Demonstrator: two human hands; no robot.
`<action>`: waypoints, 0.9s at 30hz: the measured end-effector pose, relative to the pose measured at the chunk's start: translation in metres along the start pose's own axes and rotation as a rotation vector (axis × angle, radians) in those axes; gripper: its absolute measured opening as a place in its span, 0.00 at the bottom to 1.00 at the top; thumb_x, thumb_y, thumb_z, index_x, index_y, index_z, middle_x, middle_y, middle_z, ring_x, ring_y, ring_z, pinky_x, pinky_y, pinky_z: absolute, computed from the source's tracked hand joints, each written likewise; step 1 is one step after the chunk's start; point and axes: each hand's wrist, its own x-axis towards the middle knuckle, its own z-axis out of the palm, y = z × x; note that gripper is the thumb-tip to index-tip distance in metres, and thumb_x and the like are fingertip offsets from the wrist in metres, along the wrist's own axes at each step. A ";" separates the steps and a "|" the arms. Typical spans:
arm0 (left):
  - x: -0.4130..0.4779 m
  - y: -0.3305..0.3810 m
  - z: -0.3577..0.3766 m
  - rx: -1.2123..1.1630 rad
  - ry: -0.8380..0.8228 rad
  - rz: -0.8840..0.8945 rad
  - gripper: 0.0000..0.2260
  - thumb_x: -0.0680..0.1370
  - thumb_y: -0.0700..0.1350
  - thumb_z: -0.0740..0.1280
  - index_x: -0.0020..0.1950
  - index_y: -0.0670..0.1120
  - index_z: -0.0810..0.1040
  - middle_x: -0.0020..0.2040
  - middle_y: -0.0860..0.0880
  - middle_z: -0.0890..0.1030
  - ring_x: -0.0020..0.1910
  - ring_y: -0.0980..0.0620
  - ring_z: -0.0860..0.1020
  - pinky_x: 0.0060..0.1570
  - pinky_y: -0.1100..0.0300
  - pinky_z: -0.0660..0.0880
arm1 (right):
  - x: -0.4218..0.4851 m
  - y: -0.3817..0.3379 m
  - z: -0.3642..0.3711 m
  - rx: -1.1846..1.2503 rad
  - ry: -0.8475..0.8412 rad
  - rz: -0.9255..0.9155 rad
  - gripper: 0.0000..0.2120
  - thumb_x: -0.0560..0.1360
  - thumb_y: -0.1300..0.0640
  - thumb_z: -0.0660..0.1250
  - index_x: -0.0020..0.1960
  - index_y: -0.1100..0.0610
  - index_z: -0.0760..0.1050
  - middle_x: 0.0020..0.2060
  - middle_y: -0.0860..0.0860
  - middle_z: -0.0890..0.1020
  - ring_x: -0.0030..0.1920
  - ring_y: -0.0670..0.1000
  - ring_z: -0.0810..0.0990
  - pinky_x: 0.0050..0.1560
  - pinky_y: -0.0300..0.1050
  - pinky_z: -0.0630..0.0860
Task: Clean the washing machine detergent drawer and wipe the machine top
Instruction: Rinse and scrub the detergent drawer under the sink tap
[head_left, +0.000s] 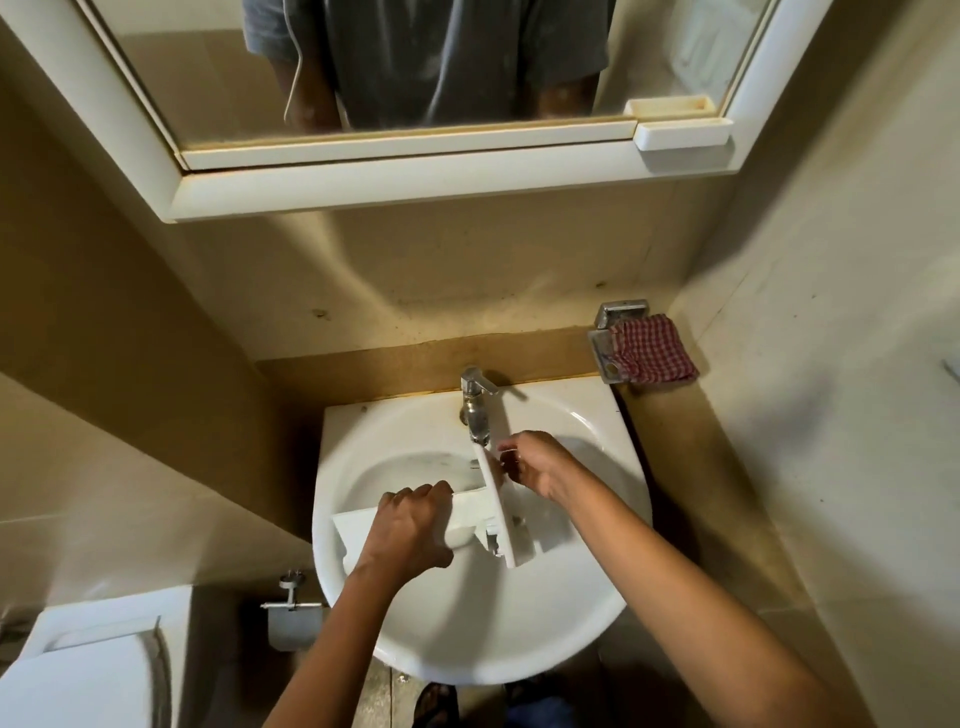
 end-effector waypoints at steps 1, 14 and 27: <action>0.000 0.001 0.001 -0.001 -0.001 -0.004 0.23 0.48 0.48 0.75 0.38 0.45 0.71 0.28 0.51 0.74 0.24 0.44 0.73 0.29 0.61 0.61 | 0.005 0.005 -0.002 0.053 0.033 -0.011 0.11 0.77 0.68 0.58 0.38 0.60 0.73 0.33 0.54 0.74 0.34 0.49 0.72 0.36 0.39 0.69; -0.036 -0.032 -0.006 -0.098 0.127 0.041 0.29 0.48 0.53 0.78 0.44 0.49 0.70 0.30 0.54 0.74 0.28 0.48 0.75 0.33 0.60 0.63 | 0.035 0.011 0.020 0.250 -0.196 0.040 0.14 0.73 0.75 0.47 0.40 0.64 0.68 0.32 0.56 0.66 0.28 0.50 0.65 0.36 0.38 0.67; -0.085 -0.032 0.001 0.021 0.440 0.107 0.31 0.52 0.52 0.82 0.47 0.50 0.69 0.35 0.51 0.79 0.34 0.47 0.77 0.41 0.56 0.64 | 0.006 0.019 0.033 0.595 -0.044 0.140 0.14 0.77 0.74 0.49 0.48 0.71 0.74 0.49 0.64 0.77 0.58 0.60 0.78 0.36 0.39 0.81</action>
